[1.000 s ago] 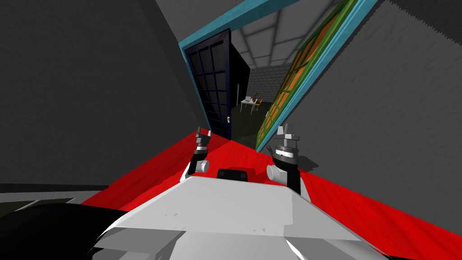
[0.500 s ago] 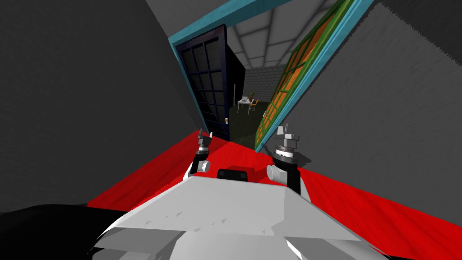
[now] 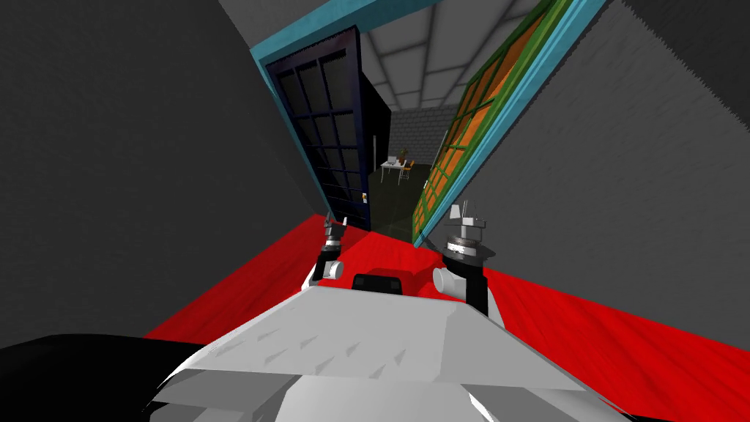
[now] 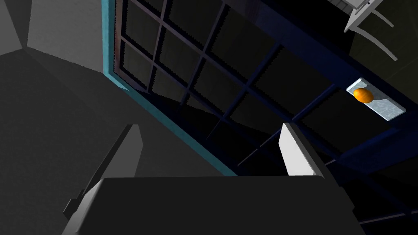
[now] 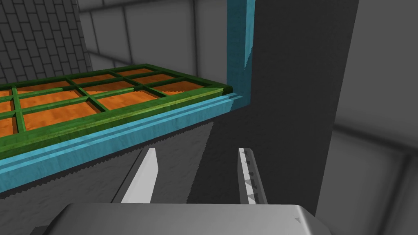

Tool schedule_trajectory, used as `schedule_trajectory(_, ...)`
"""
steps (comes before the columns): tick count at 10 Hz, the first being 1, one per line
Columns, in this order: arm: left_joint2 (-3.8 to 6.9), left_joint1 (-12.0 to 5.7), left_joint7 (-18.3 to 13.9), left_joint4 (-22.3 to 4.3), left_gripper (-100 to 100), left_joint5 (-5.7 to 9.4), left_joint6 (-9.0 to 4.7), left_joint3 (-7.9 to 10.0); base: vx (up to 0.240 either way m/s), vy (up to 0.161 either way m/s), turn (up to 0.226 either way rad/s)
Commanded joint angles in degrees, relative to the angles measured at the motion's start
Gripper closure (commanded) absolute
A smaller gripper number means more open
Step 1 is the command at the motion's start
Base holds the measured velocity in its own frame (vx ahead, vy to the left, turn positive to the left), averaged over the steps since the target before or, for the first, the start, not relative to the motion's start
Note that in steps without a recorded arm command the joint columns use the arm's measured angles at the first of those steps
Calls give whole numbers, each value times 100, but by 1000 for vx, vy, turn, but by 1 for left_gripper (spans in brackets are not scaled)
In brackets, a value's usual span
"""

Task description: Push the door open

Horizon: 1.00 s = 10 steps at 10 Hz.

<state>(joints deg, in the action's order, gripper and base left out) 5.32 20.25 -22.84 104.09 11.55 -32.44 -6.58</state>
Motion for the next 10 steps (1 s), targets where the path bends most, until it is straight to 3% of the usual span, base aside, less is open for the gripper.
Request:
schedule_trajectory(1, 14, -43, -124, -176, -100, 93, -76, -31, 82, 74, -102)
schedule_trajectory(10, 62, -351, -830, -1236, -100, 664, -493, -207, 93, 74, -133)
